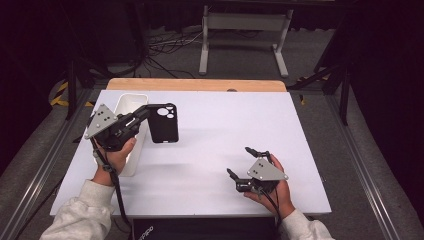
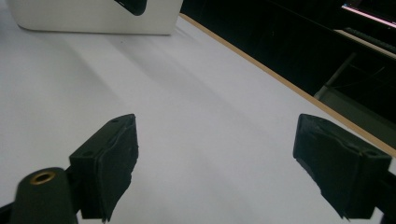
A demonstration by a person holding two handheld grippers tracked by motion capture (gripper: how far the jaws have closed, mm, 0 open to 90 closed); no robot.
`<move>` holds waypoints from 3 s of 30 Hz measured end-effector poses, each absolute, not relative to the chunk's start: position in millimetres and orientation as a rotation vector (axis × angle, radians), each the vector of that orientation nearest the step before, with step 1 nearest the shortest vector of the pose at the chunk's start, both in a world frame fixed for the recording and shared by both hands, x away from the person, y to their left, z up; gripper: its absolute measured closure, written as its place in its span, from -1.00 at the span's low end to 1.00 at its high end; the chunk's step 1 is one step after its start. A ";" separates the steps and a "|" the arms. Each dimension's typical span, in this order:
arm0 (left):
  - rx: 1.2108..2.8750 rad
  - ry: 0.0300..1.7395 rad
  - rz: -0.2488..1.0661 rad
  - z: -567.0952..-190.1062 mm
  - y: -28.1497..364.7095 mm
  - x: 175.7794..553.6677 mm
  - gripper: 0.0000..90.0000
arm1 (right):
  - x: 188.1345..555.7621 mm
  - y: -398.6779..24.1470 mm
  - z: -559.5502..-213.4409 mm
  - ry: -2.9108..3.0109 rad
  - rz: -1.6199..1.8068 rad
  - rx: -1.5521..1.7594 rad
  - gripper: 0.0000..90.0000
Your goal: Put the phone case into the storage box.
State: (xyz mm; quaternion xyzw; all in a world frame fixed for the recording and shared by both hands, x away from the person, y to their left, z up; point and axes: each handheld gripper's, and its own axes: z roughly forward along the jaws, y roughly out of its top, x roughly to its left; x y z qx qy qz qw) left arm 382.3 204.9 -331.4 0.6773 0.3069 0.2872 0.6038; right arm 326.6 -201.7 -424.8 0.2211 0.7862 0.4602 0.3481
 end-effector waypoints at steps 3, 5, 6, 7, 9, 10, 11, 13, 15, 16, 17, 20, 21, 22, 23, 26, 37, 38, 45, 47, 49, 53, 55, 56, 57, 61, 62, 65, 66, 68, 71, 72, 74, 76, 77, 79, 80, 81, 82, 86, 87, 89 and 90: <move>1.568 0.708 0.670 -329.8 208.3 381.4 0.87 | 326.7 -202.4 -424.3 2.038 1.193 0.574 -0.70; 1.559 0.710 0.669 -329.0 210.2 381.1 0.87 | 327.8 -202.8 -424.3 2.034 1.198 0.583 -0.73; 1.559 0.710 0.669 -329.0 210.2 381.1 0.87 | 327.8 -202.8 -424.3 2.034 1.198 0.583 -0.73; 1.559 0.709 0.666 -328.7 210.9 381.2 0.87 | 328.2 -202.4 -424.5 2.034 1.191 0.588 -0.74; 1.564 0.702 0.672 -327.8 212.6 381.2 0.87 | 328.0 -202.7 -424.2 2.038 1.199 0.577 -0.76; 1.562 0.705 0.669 -327.1 213.5 381.0 0.87 | 327.7 -202.9 -423.8 2.035 1.205 0.574 -0.78; 1.558 0.704 0.670 -326.4 214.6 381.1 0.87 | 327.5 -202.7 -423.5 2.032 1.200 0.576 -0.78; 1.561 0.701 0.683 -324.1 218.0 380.5 0.87 | 327.6 -203.1 -423.4 2.030 1.207 0.571 -0.78; 1.557 0.699 0.689 -322.1 220.7 380.6 0.87 | 328.6 -202.8 -424.4 2.033 1.196 0.573 -0.79; 1.551 0.700 0.694 -319.6 225.4 380.5 0.87 | 329.2 -202.6 -425.3 2.034 1.190 0.580 -0.79; 1.551 0.700 0.694 -319.6 225.4 380.5 0.87 | 329.2 -202.6 -425.3 2.034 1.190 0.580 -0.79; 1.547 0.706 0.705 -317.2 232.3 380.6 0.87 | 329.7 -203.3 -425.6 2.034 1.194 0.585 -0.79; 1.542 0.710 0.708 -316.3 235.2 380.6 0.87 | 329.7 -203.4 -425.4 2.032 1.193 0.584 -0.80; 1.544 0.709 0.712 -315.6 237.6 380.8 0.87 | 329.7 -203.5 -425.1 2.027 1.195 0.586 -0.80; 1.545 0.711 0.719 -314.3 241.3 381.1 0.87 | 329.9 -203.8 -425.0 2.031 1.203 0.590 -0.81; 1.547 0.711 0.719 -312.5 245.0 381.4 0.87 | 330.1 -203.1 -425.7 2.035 1.200 0.588 -0.81; 1.582 0.697 0.771 -304.8 269.3 388.6 0.87 | 330.9 -201.9 -426.4 2.040 1.182 0.594 -0.81; 1.573 0.700 0.769 -304.7 273.7 391.0 0.87 | 331.0 -202.5 -426.6 2.037 1.190 0.600 -0.81; 1.555 0.705 0.758 -304.8 291.5 406.5 0.87 | 332.5 -204.3 -426.1 2.036 1.181 0.613 -0.81; 1.563 0.699 0.770 -303.1 292.9 411.3 0.87 | 333.6 -204.1 -426.6 2.039 1.174 0.618 -0.81; 1.582 0.710 0.799 -301.0 295.1 418.5 0.87 | 334.1 -204.2 -426.8 2.040 1.176 0.623 -0.81; 1.588 0.729 0.818 -301.2 302.1 431.9 0.87 | 335.2 -204.4 -427.7 2.052 1.172 0.629 -0.81; 1.583 0.722 0.822 -302.7 305.3 436.4 0.87 | 336.3 -204.3 -427.9 2.051 1.171 0.637 -0.81; 1.584 0.716 0.819 -303.5 306.3 438.1 0.87 | 336.4 -204.1 -428.1 2.053 1.173 0.643 -0.81; 1.582 0.706 0.819 -304.9 307.7 440.6 0.87 | 336.6 -203.9 -428.3 2.055 1.172 0.643 -0.81; 1.582 0.684 0.831 -308.9 310.1 449.4 0.87 | 337.4 -202.8 -429.1 2.063 1.168 0.645 -0.80; 1.573 0.689 0.821 -310.4 310.6 452.3 0.87 | 337.4 -202.8 -429.1 2.063 1.168 0.645 -0.80; 1.572 0.688 0.833 -314.8 311.7 461.1 0.87 | 338.5 -203.1 -429.7 2.060 1.158 0.655 -0.80; 1.571 0.691 0.826 -316.6 312.2 463.9 0.87 | 339.2 -203.5 -429.6 2.060 1.151 0.656 -0.80; 1.571 0.703 0.817 -320.8 312.5 469.6 0.87 | 339.5 -204.6 -428.7 2.050 1.145 0.663 -0.80; 1.558 0.733 0.803 -328.3 313.9 481.5 0.87 | 340.3 -204.9 -429.3 2.052 1.136 0.670 -0.79; 1.562 0.736 0.805 -330.4 313.6 484.1 0.87 | 340.8 -204.3 -429.6 2.054 1.129 0.669 -0.79; 1.560 0.743 0.810 -332.6 313.9 486.5 0.87 | 341.2 -203.3 -429.5 2.054 1.117 0.665 -0.78; 1.529 0.758 0.791 -337.8 315.4 492.8 0.87 | 342.0 -202.7 -429.3 2.051 1.112 0.669 -0.78; 1.529 0.763 0.789 -340.8 314.8 497.2 0.87 | 342.1 -202.1 -429.0 2.049 1.115 0.674 -0.78; 1.544 0.755 0.768 -346.7 312.8 504.1 0.87 | 342.6 -201.3 -429.3 2.054 1.114 0.673 -0.78; 1.552 0.748 0.758 -349.8 313.1 507.7 0.87 | 342.9 -200.8 -430.0 2.062 1.107 0.672 -0.78; 1.552 0.747 0.753 -353.2 313.2 511.1 0.87 | 343.4 -200.7 -430.8 2.074 1.099 0.664 -0.78; 1.550 0.744 0.745 -357.3 314.0 515.2 0.87 | 343.8 -200.7 -431.7 2.082 1.093 0.665 -0.78; 1.521 0.769 0.732 -370.8 318.8 525.5 0.87 | 344.8 -202.8 -434.2 2.095 1.081 0.695 -0.78; 1.521 0.769 0.732 -370.8 318.8 525.5 0.87 | 344.7 -203.0 -434.0 2.095 1.079 0.696 -0.78; 1.540 0.782 0.731 -377.9 319.6 529.4 0.87 | 344.6 -203.4 -433.7 2.093 1.084 0.704 -0.77; 1.549 0.785 0.736 -380.0 319.6 530.4 0.87 | 344.8 -203.4 -433.6 2.093 1.083 0.706 -0.77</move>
